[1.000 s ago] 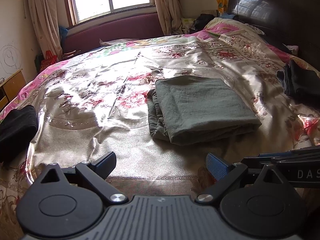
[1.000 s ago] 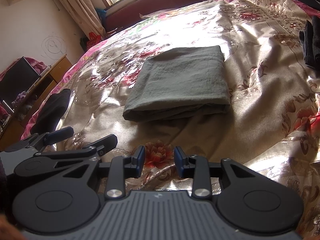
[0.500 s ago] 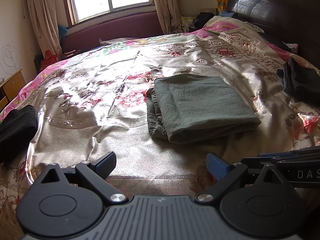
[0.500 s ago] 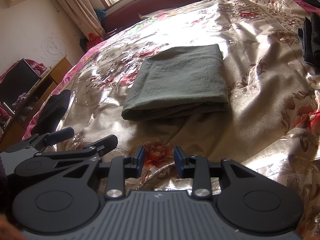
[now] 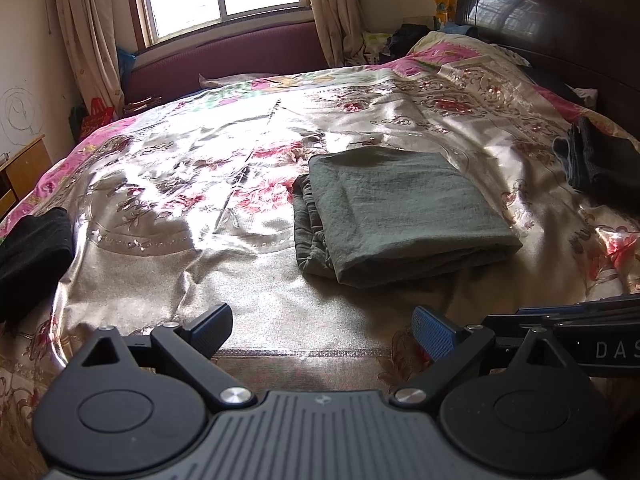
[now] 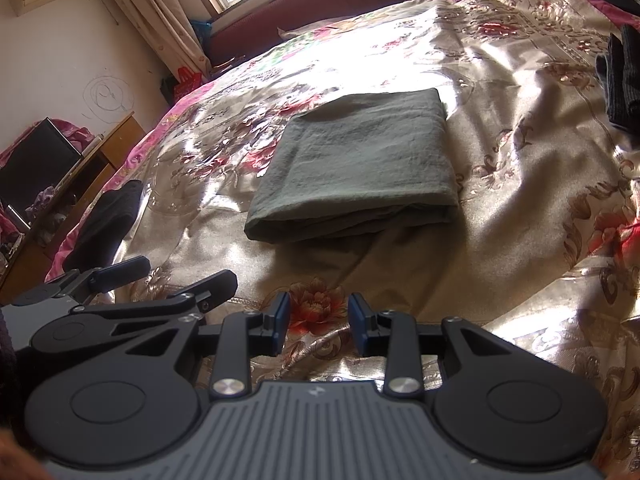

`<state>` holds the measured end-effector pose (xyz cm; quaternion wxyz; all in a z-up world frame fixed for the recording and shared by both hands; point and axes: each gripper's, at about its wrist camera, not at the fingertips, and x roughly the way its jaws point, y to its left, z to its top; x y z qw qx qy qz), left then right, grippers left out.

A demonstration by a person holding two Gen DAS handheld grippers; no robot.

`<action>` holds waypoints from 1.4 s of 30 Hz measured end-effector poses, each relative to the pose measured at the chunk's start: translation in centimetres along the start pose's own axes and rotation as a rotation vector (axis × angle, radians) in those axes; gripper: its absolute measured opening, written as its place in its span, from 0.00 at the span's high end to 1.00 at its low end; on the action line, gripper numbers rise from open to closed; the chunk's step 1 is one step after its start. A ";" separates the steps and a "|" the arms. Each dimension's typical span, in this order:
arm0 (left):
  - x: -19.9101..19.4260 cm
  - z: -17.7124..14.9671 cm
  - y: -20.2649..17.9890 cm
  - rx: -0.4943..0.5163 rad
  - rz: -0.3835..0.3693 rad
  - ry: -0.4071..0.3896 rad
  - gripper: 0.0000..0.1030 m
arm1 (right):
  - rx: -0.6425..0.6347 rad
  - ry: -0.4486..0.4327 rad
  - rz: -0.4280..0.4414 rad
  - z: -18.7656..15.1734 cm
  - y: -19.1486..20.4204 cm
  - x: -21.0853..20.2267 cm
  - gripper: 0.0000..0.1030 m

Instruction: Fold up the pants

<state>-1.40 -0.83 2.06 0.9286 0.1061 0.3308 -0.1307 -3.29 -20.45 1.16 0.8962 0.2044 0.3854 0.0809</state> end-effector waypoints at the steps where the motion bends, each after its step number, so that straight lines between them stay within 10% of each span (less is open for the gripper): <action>1: 0.0 0.0 0.0 0.000 0.001 0.000 0.00 | 0.001 0.000 0.001 0.0 0.0 0.0 0.67; 42: 0.0 0.1 0.0 -0.005 0.012 0.003 0.00 | 0.002 -0.003 0.007 0.0 0.1 0.0 0.67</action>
